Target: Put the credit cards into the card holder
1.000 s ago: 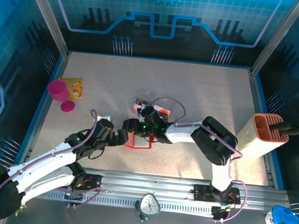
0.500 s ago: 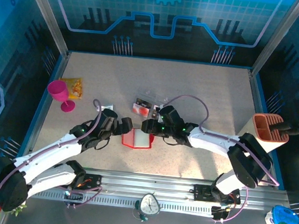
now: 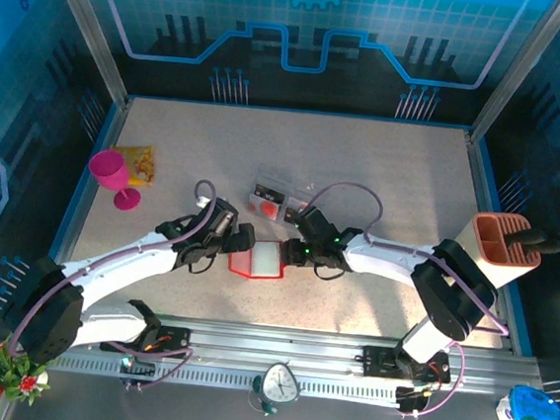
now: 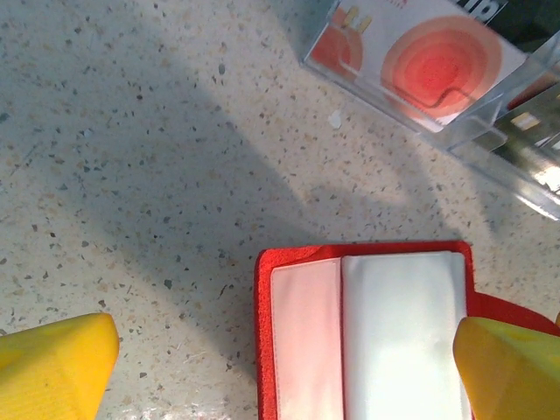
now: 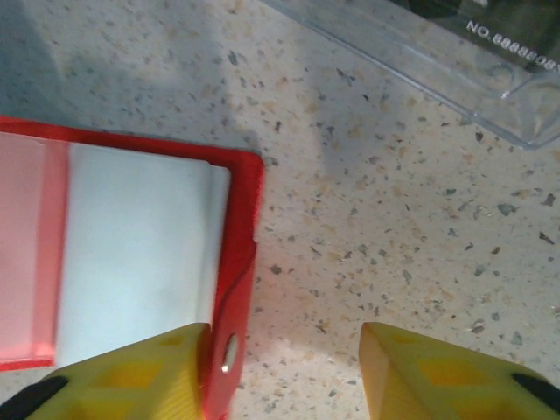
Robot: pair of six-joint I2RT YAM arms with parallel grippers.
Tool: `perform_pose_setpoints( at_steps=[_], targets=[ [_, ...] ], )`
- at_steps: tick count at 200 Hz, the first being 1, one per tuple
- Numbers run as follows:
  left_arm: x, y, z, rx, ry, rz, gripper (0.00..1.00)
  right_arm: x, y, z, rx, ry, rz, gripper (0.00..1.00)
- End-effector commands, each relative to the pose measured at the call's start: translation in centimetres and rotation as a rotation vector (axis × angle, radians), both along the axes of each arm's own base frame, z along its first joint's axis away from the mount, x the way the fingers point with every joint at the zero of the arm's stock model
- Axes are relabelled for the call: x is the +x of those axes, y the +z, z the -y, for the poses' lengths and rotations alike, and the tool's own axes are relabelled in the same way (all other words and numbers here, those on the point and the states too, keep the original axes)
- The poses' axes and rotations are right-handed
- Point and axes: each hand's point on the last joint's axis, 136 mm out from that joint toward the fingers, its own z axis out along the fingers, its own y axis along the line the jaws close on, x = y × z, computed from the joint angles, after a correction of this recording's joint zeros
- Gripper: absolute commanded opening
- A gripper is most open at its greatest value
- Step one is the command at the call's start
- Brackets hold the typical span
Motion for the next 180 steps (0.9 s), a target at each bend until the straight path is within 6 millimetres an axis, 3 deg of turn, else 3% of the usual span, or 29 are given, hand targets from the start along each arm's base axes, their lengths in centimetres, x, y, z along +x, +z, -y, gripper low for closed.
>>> perform_pose_setpoints(
  at_steps=[1,24,40,105,120,140,180],
  targets=[
    [-0.3,-0.2,0.9,0.006,-0.047,-0.028,0.99,1.1,0.3,-0.1,-0.017,-0.003,0.04,0.37],
    [-0.7,-1.2,1.7,0.014,-0.068,-0.051,0.99,1.1,0.2,0.8,-0.025,-0.03,0.048,0.12],
    [-1.0,-2.0,2.0,0.023,-0.074,-0.068,0.99,0.8,0.0,1.8,-0.037,-0.055,0.047,0.01],
    [-2.5,-5.5,1.5,0.045,-0.054,-0.126,0.99,-1.1,-0.7,4.5,-0.02,-0.126,0.022,0.0],
    [-2.7,-6.1,1.2,0.053,-0.049,-0.134,0.99,-1.2,-0.4,4.6,-0.01,-0.127,0.022,0.18],
    [-3.0,-6.9,0.8,0.067,-0.041,-0.149,0.99,-0.8,1.5,4.4,0.008,-0.112,0.054,0.42],
    [-3.0,-7.5,0.6,0.077,-0.031,-0.149,0.99,1.8,6.7,4.0,0.03,-0.013,0.183,0.58]
  ],
)
